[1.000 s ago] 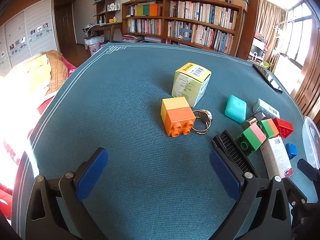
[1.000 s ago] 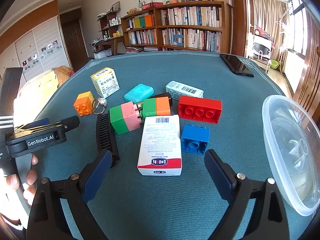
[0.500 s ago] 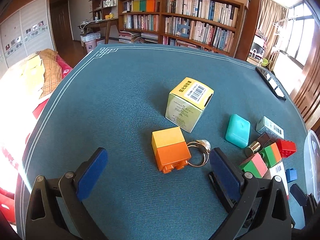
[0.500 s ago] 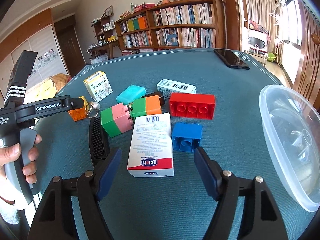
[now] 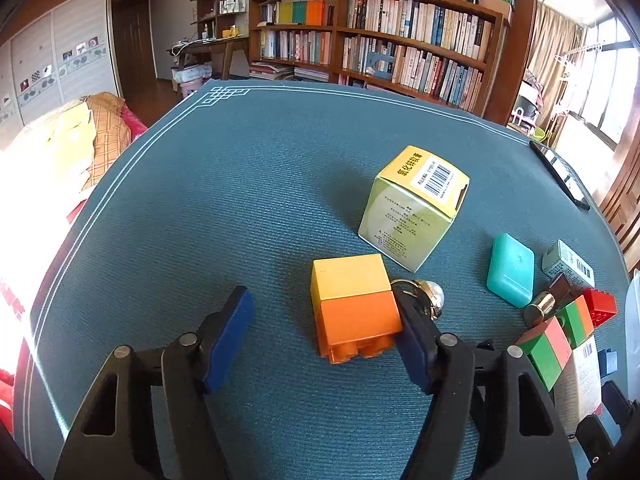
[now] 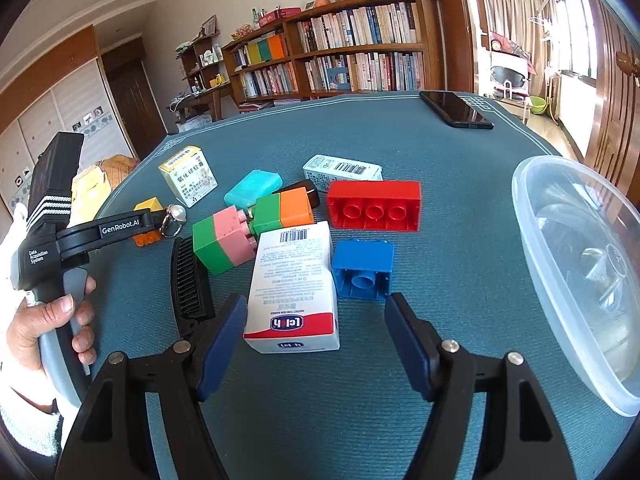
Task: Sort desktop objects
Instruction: 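Grasp the white Lelch box with the right tool while the left tool grasps the orange brick, then carry the box and orange brick over the clear bowl with both tools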
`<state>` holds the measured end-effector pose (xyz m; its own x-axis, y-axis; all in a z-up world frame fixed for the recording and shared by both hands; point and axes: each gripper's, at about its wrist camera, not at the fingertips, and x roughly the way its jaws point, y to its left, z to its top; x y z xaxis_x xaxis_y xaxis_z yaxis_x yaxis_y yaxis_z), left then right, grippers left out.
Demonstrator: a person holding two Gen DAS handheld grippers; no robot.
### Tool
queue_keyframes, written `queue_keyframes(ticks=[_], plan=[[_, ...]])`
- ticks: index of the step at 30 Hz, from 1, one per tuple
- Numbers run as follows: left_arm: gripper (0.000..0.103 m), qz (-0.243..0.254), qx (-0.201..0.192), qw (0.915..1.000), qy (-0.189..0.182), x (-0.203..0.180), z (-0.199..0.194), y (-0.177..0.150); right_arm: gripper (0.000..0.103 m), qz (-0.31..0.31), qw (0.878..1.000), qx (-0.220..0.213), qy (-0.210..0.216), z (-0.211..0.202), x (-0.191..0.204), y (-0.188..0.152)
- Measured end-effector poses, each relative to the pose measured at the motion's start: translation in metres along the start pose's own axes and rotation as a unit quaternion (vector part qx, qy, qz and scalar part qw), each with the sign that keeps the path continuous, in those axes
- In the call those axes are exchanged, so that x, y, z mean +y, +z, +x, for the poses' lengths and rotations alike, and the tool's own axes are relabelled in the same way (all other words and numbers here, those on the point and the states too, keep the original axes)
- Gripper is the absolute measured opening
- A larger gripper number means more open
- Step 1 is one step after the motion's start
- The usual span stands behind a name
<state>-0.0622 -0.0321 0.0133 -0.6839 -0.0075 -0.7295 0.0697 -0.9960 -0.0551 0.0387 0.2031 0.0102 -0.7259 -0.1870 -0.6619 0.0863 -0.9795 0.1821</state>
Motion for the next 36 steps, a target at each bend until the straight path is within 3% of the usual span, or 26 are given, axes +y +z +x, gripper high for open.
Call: queue_keyframes(ticks=[3, 6, 8, 17, 28, 36], plan=[[0.045, 0.008, -0.005, 1.0000, -0.002, -0.002, -0.003, -0.001, 0.066, -0.012, 1.000, -0.001, -0.001, 0.000, 0.005, 0.001], [0.037, 0.014, -0.011, 0.9998, -0.004, -0.002, -0.006, -0.003, 0.058, -0.041, 0.999, -0.004, -0.012, 0.000, 0.016, 0.002], [0.037, 0.019, -0.017, 0.9997, -0.001, -0.004, -0.009, -0.003, 0.052, -0.057, 0.998, 0.002, -0.017, 0.005, 0.022, 0.003], [0.034, 0.029, -0.042, 0.9987, 0.003, -0.008, -0.024, -0.003, 0.051, -0.055, 0.997, 0.037, -0.032, 0.024, 0.021, 0.003], [0.034, 0.051, -0.085, 0.9951, 0.004, -0.021, -0.049, 0.000, 0.051, -0.043, 0.998, 0.025, -0.027, 0.016, 0.018, 0.001], [0.034, 0.044, -0.090, 0.9948, -0.014, -0.019, -0.057, 0.003, 0.051, -0.035, 0.999, -0.007, -0.009, 0.003, 0.019, 0.002]])
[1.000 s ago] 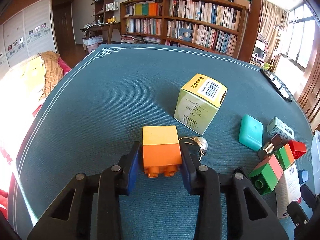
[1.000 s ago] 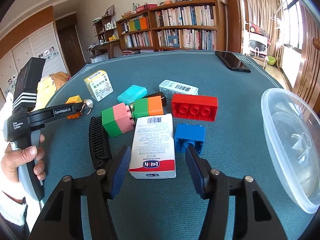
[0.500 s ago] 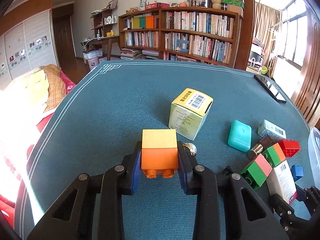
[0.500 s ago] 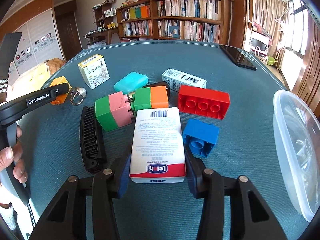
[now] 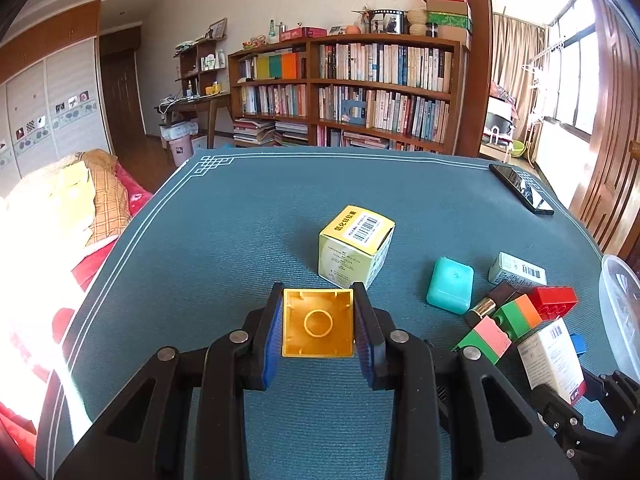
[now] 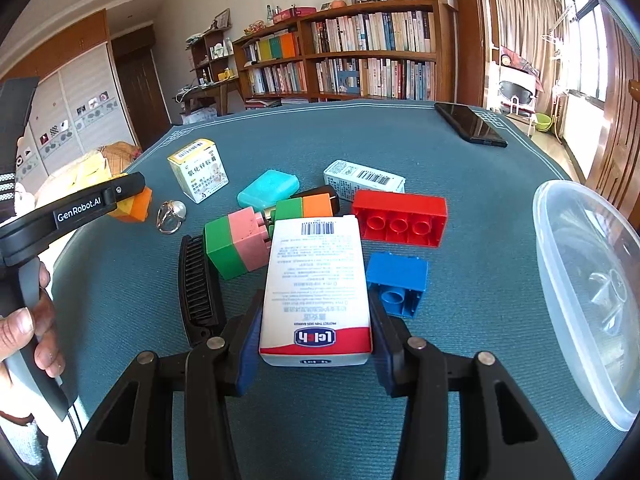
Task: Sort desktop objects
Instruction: 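Carry the box and orange brick over the clear bowl with both tools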
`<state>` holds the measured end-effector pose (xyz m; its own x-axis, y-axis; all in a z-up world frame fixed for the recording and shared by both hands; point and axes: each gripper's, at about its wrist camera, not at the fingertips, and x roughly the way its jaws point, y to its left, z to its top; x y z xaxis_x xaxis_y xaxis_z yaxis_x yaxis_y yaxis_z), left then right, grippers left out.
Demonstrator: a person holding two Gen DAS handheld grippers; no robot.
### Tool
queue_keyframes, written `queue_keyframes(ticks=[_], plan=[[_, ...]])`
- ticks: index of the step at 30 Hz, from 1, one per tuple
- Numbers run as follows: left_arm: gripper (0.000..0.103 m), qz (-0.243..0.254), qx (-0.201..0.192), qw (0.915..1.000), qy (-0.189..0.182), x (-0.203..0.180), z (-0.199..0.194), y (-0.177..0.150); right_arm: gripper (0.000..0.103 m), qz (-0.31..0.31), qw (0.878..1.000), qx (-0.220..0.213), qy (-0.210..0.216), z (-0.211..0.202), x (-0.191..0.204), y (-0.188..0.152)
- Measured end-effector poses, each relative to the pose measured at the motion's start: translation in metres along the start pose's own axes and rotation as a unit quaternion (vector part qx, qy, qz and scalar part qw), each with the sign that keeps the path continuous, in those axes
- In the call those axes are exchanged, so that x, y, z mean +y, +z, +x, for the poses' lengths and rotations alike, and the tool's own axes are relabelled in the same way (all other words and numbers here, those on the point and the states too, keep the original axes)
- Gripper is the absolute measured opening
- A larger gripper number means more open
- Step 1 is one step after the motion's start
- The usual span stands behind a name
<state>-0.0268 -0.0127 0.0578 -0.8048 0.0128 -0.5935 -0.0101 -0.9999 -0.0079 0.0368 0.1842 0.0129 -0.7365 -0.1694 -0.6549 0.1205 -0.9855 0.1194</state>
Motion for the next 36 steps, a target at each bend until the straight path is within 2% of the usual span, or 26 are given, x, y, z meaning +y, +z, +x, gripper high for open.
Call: queue_keyframes(ticks=[12, 17, 26, 36], plan=[[0.034, -0.060, 0.035, 0.9968, -0.040, 0.031, 0.012, -0.001, 0.051, 0.017, 1.000, -0.009, 0.006, -0.002, -0.003, 0.001], [0.034, -0.066, 0.029, 0.9964, -0.044, 0.030, 0.009, 0.000, 0.051, 0.022, 1.000, -0.016, 0.007, -0.005, -0.005, 0.000], [0.034, -0.013, -0.008, 0.9990, -0.041, -0.008, -0.018, 0.005, 0.051, 0.027, 0.998, -0.048, -0.004, -0.026, -0.012, 0.007], [0.034, 0.043, -0.020, 0.9966, -0.068, -0.059, -0.043, 0.004, 0.051, 0.026, 0.994, -0.086, -0.060, -0.067, -0.044, 0.016]])
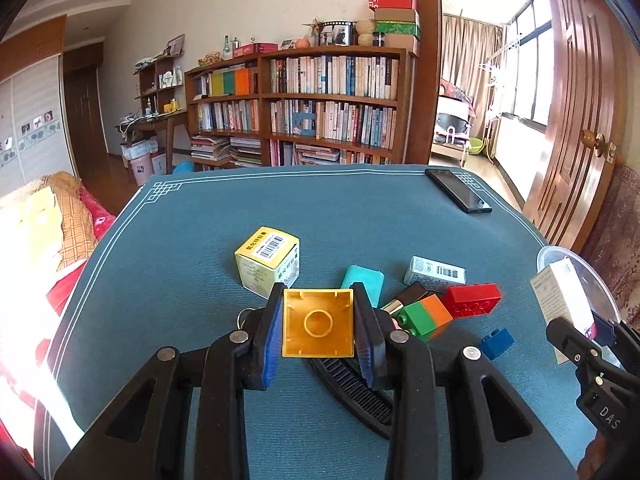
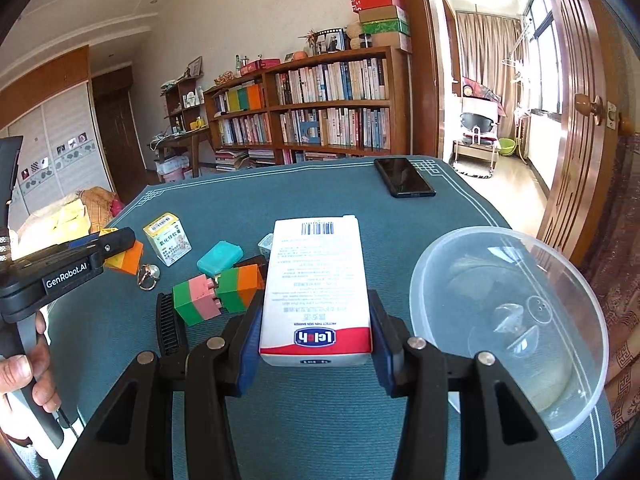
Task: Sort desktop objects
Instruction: 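Carry the box and orange brick over the clear bowl with both tools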
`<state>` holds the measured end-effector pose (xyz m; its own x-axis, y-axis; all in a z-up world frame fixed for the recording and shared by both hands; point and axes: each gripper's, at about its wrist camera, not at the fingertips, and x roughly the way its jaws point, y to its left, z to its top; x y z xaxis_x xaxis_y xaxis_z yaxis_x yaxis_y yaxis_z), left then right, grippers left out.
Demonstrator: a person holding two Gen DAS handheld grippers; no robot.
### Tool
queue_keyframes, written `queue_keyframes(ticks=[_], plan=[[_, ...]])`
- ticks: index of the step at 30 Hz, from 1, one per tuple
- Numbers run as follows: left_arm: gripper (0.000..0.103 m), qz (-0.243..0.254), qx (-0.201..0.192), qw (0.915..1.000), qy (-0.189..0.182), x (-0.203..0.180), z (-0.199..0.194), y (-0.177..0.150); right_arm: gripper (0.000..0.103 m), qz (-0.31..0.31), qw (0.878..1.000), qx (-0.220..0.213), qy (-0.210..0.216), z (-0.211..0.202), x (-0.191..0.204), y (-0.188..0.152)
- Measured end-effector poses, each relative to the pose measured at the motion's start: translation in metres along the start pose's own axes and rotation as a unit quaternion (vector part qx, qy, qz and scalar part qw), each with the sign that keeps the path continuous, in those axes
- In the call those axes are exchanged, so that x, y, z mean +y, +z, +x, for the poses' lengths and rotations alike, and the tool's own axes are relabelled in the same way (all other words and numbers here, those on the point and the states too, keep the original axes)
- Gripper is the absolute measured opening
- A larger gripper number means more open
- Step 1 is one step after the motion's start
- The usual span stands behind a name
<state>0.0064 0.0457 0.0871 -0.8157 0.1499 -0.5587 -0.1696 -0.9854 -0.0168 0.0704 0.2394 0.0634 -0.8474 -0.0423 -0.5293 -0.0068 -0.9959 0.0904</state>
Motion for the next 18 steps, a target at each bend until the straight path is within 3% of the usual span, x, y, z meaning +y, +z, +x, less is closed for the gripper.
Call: queue_keyframes(ticks=[18], plan=[[0.034, 0.063, -0.004, 0.9952, -0.074, -0.102, -0.011, 0.007, 0.051, 0.055, 0.994, -0.011, -0.090, -0.028, -0.088, 0.001]])
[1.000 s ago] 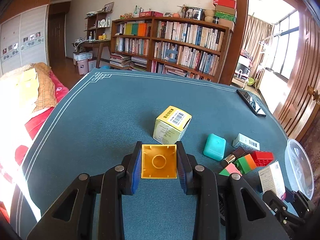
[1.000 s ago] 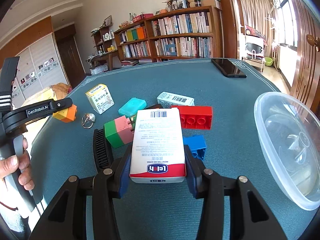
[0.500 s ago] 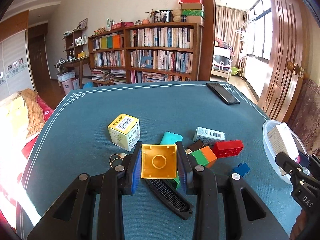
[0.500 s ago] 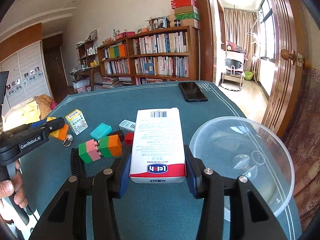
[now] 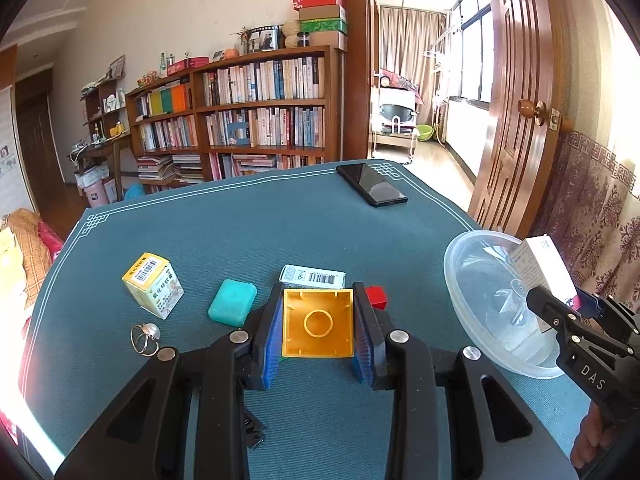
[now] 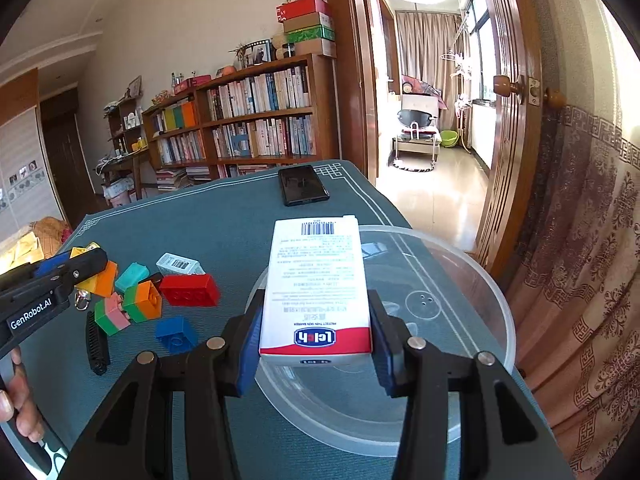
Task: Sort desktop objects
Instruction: 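Carry the box and orange brick over the clear bowl with both tools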
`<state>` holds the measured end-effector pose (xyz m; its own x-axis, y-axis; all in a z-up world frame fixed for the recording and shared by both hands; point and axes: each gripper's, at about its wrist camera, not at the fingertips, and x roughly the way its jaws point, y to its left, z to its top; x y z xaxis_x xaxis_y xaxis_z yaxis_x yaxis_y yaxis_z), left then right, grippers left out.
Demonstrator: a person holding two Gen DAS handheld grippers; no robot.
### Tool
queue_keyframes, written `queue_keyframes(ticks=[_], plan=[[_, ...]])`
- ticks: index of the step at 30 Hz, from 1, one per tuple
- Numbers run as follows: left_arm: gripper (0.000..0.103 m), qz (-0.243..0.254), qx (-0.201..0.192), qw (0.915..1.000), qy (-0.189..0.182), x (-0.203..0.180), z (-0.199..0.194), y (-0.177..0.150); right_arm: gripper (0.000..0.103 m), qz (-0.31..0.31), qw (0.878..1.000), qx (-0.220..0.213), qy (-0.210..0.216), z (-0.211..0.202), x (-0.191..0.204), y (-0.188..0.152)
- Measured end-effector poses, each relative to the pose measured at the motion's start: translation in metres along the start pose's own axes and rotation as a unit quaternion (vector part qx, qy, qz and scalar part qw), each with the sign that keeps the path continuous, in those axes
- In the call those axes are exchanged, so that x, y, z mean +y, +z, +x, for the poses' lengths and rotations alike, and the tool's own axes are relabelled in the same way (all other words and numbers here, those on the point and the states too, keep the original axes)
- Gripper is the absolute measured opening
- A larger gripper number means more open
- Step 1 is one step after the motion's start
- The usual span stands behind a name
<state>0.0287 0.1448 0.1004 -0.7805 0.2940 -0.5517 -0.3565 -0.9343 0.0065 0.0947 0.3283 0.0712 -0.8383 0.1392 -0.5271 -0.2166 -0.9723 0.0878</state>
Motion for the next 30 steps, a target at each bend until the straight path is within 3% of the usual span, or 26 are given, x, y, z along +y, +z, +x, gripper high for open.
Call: queue_keyframes(ticks=[30], plan=[[0.034, 0.056, -0.006, 0.9958, -0.072, -0.100, 0.019, 0.022, 0.051, 0.062, 0.996, 0.027, -0.062, 0.017, -0.064, -0.006]])
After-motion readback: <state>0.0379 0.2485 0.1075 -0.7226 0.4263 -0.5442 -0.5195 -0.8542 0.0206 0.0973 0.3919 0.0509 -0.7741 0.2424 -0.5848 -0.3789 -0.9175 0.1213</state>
